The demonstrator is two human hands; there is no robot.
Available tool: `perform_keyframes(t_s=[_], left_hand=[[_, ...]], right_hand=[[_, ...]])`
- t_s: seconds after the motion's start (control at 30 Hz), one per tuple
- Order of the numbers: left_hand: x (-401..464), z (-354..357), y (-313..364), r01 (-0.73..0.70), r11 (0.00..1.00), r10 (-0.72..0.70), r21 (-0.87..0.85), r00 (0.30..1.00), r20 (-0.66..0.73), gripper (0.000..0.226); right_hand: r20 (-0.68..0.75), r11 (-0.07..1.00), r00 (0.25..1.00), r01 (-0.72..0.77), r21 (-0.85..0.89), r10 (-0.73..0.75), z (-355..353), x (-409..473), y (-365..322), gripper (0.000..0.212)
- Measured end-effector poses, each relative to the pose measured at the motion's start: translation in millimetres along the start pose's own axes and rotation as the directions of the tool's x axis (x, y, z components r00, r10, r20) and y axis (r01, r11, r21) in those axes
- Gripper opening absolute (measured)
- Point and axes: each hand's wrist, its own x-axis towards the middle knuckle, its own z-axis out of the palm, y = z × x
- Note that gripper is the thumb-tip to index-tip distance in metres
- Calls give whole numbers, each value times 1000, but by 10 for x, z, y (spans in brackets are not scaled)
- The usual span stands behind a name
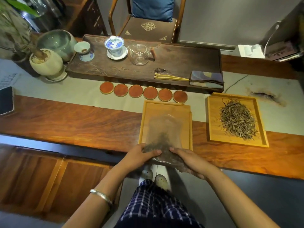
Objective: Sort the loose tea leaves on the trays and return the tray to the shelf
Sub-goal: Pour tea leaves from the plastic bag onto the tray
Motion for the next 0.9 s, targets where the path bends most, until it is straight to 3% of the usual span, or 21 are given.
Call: perform_keyframes(t_s=[0.13, 0.3, 0.4, 0.6, 0.7, 0.9], left_hand=[[-12, -53, 116, -9, 1000, 9, 14, 1000, 6, 36], [-24, -111, 194, -35, 999, 35, -2, 999, 20, 41], [-33, -158, 235, -70, 998, 69, 9, 997, 19, 34], [-23, -274, 301, -161, 987, 161, 10, 987, 10, 31], [3, -346, 310, -158, 987, 157, -30, 987, -34, 36], [-21, -473, 283, -218, 973, 205, -75, 967, -151, 38]], right_hand=[[15, 997, 1000, 12, 77, -13, 3, -53, -53, 41], [-119, 991, 987, 114, 65, -105, 15, -158, -103, 42], [-216, 981, 961, 188, 48, -174, 60, -213, -102, 32], [-342, 893, 825, 417, -170, -450, 152, -297, -68, 38], [-373, 833, 747, 526, -173, -550, 222, -325, -93, 37], [-370, 773, 690, 615, -152, -622, 281, -339, -191, 27]])
